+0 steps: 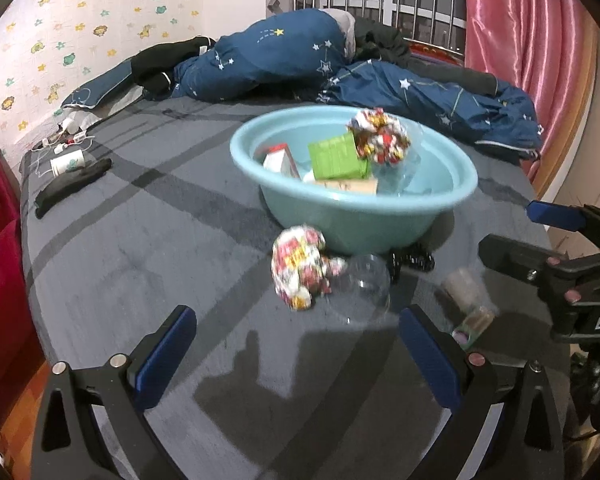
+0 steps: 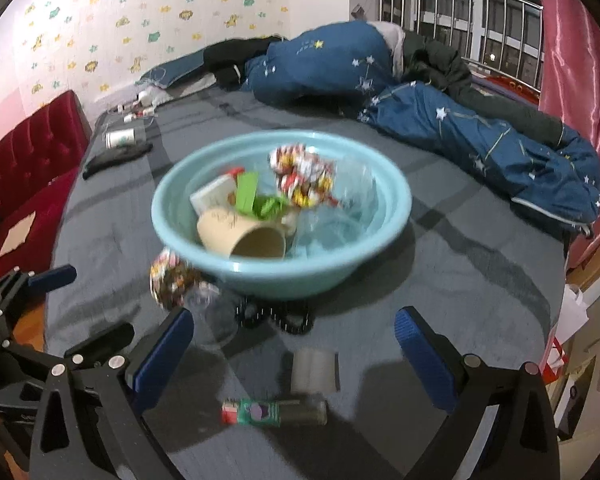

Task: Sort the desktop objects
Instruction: 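Withdraw both open tools from the basin toward the remaining items, then grasp the green lighter with the right tool, then grasp the translucent beige block with the left tool while the right tool holds the lighter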

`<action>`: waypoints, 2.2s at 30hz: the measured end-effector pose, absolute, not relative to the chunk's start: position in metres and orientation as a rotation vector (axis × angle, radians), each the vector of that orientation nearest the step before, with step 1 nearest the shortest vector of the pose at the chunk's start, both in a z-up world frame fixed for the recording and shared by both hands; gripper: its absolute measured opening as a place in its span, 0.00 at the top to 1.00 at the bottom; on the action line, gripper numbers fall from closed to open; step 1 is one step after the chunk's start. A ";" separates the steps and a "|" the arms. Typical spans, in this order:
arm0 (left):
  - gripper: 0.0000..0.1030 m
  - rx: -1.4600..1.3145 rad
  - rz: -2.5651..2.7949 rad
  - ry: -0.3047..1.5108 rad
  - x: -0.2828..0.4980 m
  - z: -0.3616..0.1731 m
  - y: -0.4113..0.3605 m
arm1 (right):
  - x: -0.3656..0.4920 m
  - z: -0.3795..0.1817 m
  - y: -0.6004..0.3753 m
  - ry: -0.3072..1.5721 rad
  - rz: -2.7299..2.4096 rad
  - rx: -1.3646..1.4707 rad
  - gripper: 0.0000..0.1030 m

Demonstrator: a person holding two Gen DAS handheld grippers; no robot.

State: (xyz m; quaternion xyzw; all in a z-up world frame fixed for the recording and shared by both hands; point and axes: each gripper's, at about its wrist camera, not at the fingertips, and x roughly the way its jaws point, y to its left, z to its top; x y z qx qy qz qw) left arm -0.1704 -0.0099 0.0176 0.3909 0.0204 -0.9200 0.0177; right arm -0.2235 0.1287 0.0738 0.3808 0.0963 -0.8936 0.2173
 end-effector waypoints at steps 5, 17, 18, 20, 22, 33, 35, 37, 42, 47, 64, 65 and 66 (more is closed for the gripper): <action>0.00 1.272 -2.854 0.063 -0.161 -0.005 -0.004 | -0.213 0.046 0.126 0.300 -2.449 1.095 0.00; 0.00 1.360 -2.808 0.109 -0.151 -0.043 0.003 | -0.207 -0.011 0.125 0.355 -2.404 1.206 0.00; 0.00 1.363 -2.807 0.108 -0.151 -0.044 0.003 | -0.207 -0.012 0.125 0.356 -2.403 1.208 0.00; 0.00 1.370 -2.804 0.108 -0.152 -0.046 0.004 | -0.209 -0.016 0.126 0.352 -2.396 1.223 0.00; 0.00 1.374 -2.800 0.104 -0.152 -0.050 0.005 | -0.211 -0.021 0.126 0.342 -2.389 1.236 0.00; 0.00 1.382 -2.794 0.102 -0.152 -0.055 0.009 | -0.217 -0.027 0.131 0.333 -2.370 1.264 0.02; 0.00 1.381 -2.794 0.101 -0.152 -0.055 0.009 | -0.215 -0.026 0.130 0.342 -2.358 1.252 0.15; 0.00 1.376 -2.795 0.098 -0.152 -0.055 0.009 | -0.214 -0.024 0.130 0.358 -2.364 1.237 0.16; 0.00 1.371 -2.794 0.086 -0.152 -0.056 0.010 | -0.212 -0.019 0.134 0.320 -2.366 1.226 0.16; 0.00 1.378 -2.792 0.084 -0.155 -0.052 0.008 | -0.213 -0.010 0.142 0.301 -2.385 1.201 0.16; 0.00 1.434 -2.906 0.094 -0.174 -0.033 0.051 | -0.229 0.019 0.196 0.259 -2.525 1.151 0.16; 0.00 1.435 -2.913 0.103 -0.175 -0.032 0.053 | -0.230 0.021 0.201 0.250 -2.535 1.148 0.16; 0.00 1.435 -2.922 0.108 -0.177 -0.030 0.057 | -0.229 0.023 0.205 0.243 -2.546 1.145 0.16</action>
